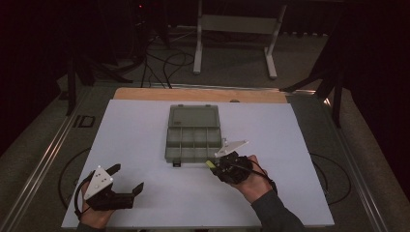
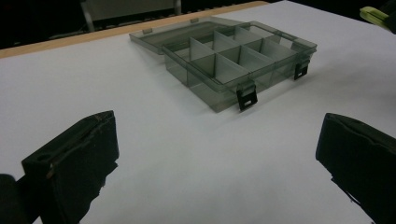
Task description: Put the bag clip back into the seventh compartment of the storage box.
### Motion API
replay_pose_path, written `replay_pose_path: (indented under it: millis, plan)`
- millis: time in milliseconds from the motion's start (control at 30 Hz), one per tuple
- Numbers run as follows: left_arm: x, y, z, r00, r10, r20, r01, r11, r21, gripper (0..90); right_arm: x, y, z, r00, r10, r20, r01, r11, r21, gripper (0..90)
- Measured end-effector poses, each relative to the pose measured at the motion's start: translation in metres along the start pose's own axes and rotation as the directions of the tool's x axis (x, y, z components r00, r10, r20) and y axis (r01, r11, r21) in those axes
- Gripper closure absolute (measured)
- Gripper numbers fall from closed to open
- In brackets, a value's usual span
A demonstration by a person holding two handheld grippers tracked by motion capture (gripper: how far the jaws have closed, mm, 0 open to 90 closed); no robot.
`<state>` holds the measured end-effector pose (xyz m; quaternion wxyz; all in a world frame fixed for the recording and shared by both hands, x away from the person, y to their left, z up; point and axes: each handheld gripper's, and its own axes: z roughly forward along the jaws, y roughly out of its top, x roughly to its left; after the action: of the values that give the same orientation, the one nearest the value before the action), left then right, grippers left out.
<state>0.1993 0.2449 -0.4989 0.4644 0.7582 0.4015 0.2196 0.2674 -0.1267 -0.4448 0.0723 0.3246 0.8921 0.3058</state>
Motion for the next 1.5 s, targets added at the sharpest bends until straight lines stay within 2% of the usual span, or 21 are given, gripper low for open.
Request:
replay_pose_path:
  millis: [367,1267,1500]
  plan:
    - [0.0,0.0,0.0,1.0,-0.003,0.001,0.003,1.0,-0.002,0.1,-0.004,0.012,0.001,0.9987,0.042,0.027,-0.041,0.999,-0.02,78.0]
    - [0.0,0.0,0.001,1.0,-0.004,0.008,0.004,1.0,0.0,0.1,-0.016,0.032,0.01,0.995,0.092,0.04,-0.09,0.995,-0.033,78.1]
    - [0.0,0.0,0.0,1.0,-0.004,0.006,0.004,1.0,-0.001,0.1,-0.017,0.039,0.011,0.9944,0.09,0.055,-0.088,0.995,-0.036,78.0]
